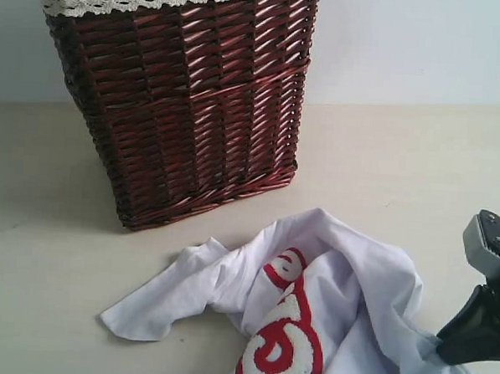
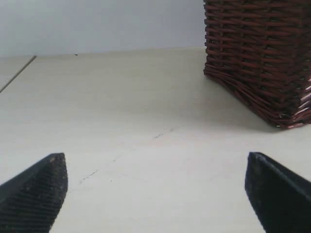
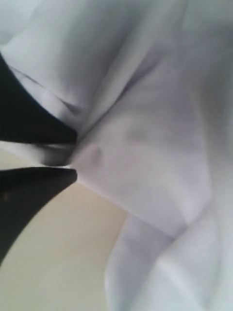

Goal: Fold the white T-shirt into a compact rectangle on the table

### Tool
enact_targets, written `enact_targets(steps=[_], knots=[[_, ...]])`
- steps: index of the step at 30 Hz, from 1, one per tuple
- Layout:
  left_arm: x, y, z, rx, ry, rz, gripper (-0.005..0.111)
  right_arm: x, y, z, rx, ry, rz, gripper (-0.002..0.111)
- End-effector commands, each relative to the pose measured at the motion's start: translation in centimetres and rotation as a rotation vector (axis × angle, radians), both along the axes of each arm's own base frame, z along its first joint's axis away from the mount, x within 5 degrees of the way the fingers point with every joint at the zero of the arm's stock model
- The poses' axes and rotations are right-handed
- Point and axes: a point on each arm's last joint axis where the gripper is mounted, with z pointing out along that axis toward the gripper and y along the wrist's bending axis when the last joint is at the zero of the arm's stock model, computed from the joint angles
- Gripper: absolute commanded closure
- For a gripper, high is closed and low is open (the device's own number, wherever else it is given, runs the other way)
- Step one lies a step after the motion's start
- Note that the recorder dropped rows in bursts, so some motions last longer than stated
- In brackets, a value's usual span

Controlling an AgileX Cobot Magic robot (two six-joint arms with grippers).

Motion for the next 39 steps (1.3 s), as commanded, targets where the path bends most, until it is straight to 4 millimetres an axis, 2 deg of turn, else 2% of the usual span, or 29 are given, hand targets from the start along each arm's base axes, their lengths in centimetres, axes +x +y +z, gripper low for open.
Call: enact_targets(steps=[1,4,10,21,26,29,34,36,39], knots=[[0.0,0.0,0.1,-0.009,-0.012,0.004,0.013,0.4,0.3,0.2,0.057,-0.019,-0.048,0.108],[0.0,0.0,0.1,-0.009,-0.012,0.004,0.013,0.6,0.1,0.5,0.029,-0.052,-0.061,0.108],[0.0,0.0,0.1,-0.009,-0.012,0.004,0.013,2.0,-1.4,1.7,-0.166,-0.257,-0.150,0.108],[0.0,0.0,0.1,-0.009,-0.012,0.004,0.013,6.2,-5.2,7.2,-0.531,-0.697,-0.376,0.108],[0.0,0.0,0.1,-0.009,-0.012,0.004,0.013,6.6,-6.1,7.4,-0.612,-0.746,-0.426,0.108],[0.0,0.0,0.1,-0.009,-0.012,0.004,0.013,6.9,-7.1,7.5,-0.691,-0.788,-0.495,0.099],[0.0,0.0,0.1,-0.009,-0.012,0.004,0.013,7.5,-9.0,7.8,-0.860,-0.871,-0.647,0.068],[0.0,0.0,0.1,-0.009,-0.012,0.004,0.013,7.6,-9.0,7.4,-0.856,-0.856,-0.644,0.055],[0.0,0.0,0.1,-0.009,-0.012,0.004,0.013,7.4,-8.3,7.1,-0.767,-0.808,-0.633,0.044]])
